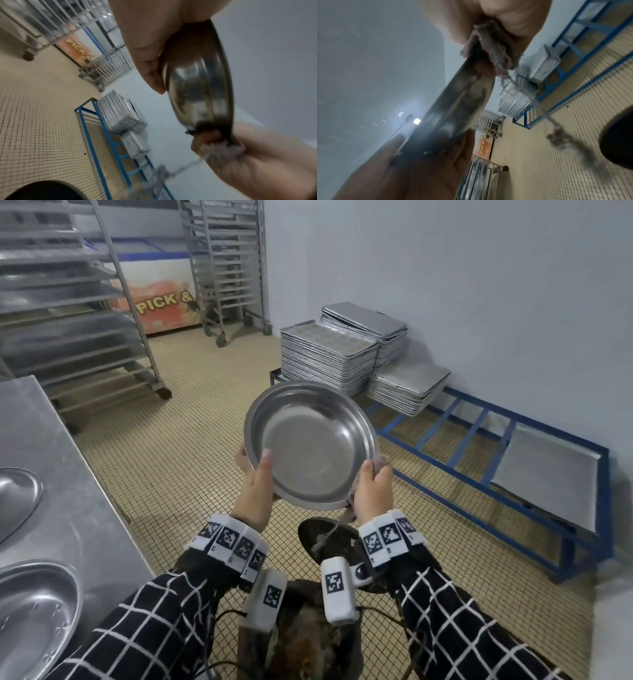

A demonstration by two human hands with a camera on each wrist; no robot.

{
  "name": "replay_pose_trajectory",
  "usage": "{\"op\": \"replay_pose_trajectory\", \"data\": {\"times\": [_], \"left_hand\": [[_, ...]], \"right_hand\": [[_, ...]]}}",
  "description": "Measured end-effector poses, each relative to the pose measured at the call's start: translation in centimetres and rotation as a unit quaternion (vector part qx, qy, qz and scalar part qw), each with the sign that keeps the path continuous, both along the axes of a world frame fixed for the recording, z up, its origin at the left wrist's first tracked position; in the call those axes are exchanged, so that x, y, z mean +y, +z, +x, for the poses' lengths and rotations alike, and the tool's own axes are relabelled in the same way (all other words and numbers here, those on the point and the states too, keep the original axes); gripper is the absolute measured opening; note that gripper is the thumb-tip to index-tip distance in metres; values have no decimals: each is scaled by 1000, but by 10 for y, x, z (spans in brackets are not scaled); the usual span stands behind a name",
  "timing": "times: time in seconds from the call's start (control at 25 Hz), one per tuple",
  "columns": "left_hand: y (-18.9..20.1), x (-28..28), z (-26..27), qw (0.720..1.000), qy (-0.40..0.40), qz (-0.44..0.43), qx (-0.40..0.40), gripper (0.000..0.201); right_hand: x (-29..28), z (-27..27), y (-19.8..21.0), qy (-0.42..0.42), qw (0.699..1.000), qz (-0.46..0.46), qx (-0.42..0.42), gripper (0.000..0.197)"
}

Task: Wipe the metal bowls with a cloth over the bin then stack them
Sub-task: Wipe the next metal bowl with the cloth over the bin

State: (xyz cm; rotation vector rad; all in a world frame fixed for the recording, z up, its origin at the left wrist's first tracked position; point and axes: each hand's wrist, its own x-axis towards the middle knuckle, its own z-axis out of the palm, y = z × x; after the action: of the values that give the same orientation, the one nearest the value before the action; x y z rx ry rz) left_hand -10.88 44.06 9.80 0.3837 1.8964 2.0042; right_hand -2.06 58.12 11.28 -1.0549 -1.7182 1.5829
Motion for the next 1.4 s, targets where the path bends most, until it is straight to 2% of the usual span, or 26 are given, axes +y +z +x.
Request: {"op": "replay_pose_trajectory", "data": {"times": [0.08, 0.16, 0.28, 0.36, 0.44, 0.52, 0.64, 0.72, 0.76, 0.92, 1.0, 1.12, 1.2, 1.24, 1.32, 1.4], "left_hand": [[-10, 4, 9, 995, -76, -68, 9, 79], [-7, 4, 16, 990, -108, -89, 28, 78], [13, -3, 3, 998, -62, -3, 2, 62], [26, -16, -12, 996, -51, 46, -50, 57], [29, -27, -18, 994, -52, 51, -80, 45], [29, -28, -12, 998, -5, 24, -62, 36], [23, -19, -5, 998, 51, 14, -19, 57], [20, -14, -1, 997, 58, 38, -34, 79], [19, -11, 0, 997, 58, 37, -42, 82], [18, -2, 10, 999, -21, -42, -8, 53], [23, -4, 11, 1000, -21, -19, -2, 46], [31, -22, -8, 995, 2, 94, -25, 66], [37, -35, -19, 992, -54, 102, -56, 75], [40, -39, -18, 990, -78, 89, -71, 67], [45, -41, -13, 992, -76, 65, -79, 32], [45, -41, -12, 995, -45, 54, -65, 28]], "right_hand": [[-5, 0, -3, -11, 1000, -21, 13, 30], [2, 1, 0, -6, 1000, -15, 10, 33], [30, 7, 16, 37, 997, 49, -42, 30], [48, 14, 29, 117, 982, 121, -88, 20], [54, 16, 39, 179, 966, 158, -103, 19], [48, 15, 40, 169, 966, 166, -102, 23], [27, 10, 30, 94, 985, 124, -70, 23], [12, 5, 23, 61, 995, 73, -26, 23], [7, 2, 21, 51, 997, 60, -11, 23], [-2, -6, 26, 33, 998, 31, 40, 18], [6, -6, 30, 49, 997, 49, 22, 28], [35, 3, 41, 124, 984, 118, -50, 27], [52, 11, 51, 204, 963, 165, -65, 23], [57, 13, 53, 233, 952, 185, -72, 21], [59, 12, 53, 252, 941, 212, -79, 21], [53, 10, 47, 232, 948, 209, -63, 20]]}}
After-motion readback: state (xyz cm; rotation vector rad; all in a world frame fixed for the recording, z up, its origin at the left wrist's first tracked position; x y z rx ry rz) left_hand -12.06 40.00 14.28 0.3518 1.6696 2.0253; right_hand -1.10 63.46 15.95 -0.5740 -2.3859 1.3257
